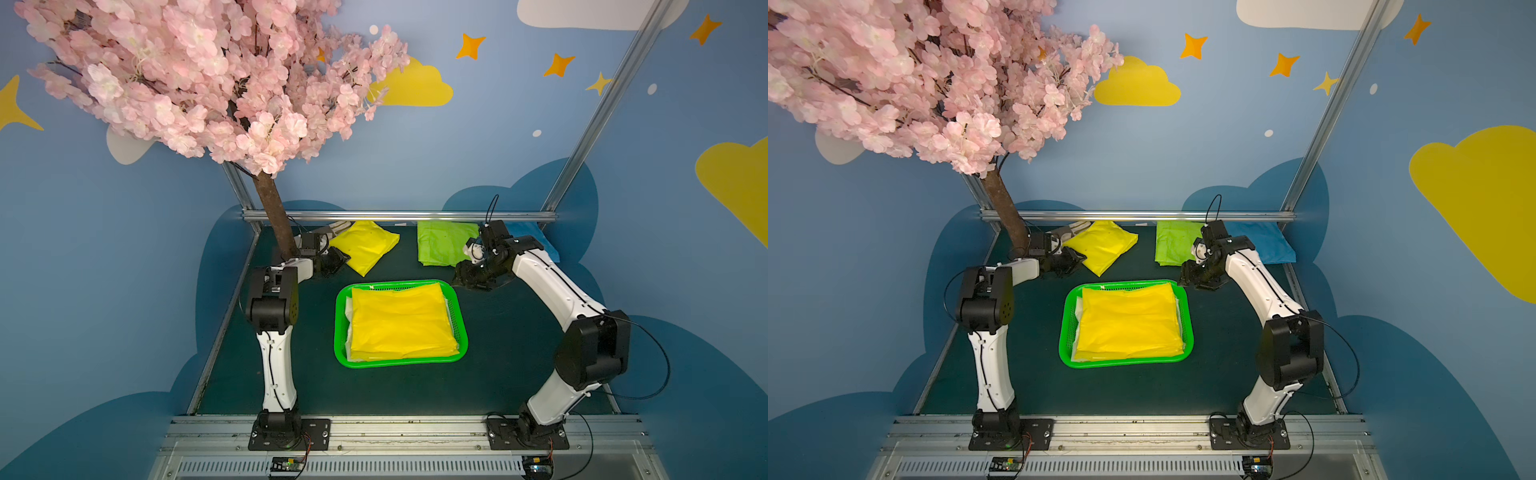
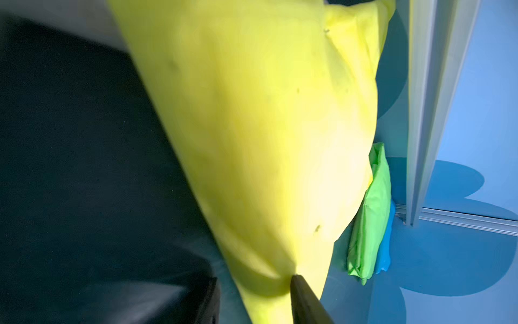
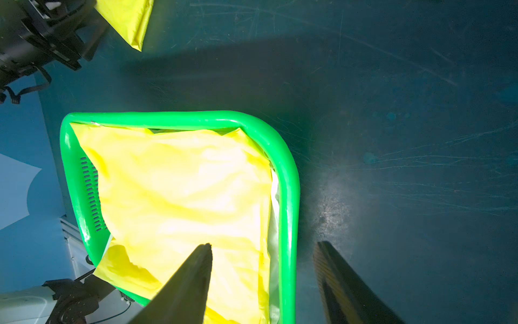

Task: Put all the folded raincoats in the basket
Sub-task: Pick up the raincoat from the center of the board.

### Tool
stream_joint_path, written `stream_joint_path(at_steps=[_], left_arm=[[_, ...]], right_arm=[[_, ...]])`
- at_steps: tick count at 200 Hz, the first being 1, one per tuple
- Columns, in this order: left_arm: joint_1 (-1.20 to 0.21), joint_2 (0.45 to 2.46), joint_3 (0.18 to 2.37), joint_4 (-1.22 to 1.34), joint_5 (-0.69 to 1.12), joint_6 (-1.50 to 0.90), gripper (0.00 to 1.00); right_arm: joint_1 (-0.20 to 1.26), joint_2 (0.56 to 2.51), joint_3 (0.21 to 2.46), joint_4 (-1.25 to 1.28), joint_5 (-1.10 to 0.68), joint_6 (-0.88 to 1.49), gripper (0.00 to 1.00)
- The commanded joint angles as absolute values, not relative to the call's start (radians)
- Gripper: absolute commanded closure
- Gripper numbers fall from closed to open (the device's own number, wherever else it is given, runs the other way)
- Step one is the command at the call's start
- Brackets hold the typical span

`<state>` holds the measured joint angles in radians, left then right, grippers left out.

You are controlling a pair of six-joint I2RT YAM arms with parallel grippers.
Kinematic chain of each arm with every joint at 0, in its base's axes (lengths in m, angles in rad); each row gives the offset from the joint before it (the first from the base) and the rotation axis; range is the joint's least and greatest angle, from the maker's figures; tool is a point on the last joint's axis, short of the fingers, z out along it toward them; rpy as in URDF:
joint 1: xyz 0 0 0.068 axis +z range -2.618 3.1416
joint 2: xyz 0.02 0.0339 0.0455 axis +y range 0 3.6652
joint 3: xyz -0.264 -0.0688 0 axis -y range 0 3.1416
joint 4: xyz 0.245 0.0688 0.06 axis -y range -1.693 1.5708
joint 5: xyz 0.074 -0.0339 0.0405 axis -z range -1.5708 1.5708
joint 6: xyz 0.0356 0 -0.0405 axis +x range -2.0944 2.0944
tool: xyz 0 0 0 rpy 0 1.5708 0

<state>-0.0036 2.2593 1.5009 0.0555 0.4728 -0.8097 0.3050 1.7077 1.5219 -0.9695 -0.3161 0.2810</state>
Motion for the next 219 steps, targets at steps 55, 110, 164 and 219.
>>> stream_joint_path(at_steps=[55, 110, 164, 219], left_arm=[[-0.026, 2.313, 1.527, 0.093, 0.476, -0.849, 0.9], [-0.005, 2.181, 1.398, 0.007, 0.505, -0.814, 0.98], [0.054, 1.999, 1.18, -0.176, 0.487, -0.707, 0.98], [0.093, 2.002, 1.173, -0.208, 0.511, -0.68, 0.6]], right_arm=[[0.298, 1.751, 1.571, -1.021, -0.345, 0.283, 0.4], [0.299, 1.769, 1.638, -1.044, -0.368, 0.286, 0.41], [0.322, 1.918, 1.843, -1.053, -0.483, 0.291, 0.41], [0.421, 2.268, 2.261, -1.082, -0.551, 0.269, 0.39]])
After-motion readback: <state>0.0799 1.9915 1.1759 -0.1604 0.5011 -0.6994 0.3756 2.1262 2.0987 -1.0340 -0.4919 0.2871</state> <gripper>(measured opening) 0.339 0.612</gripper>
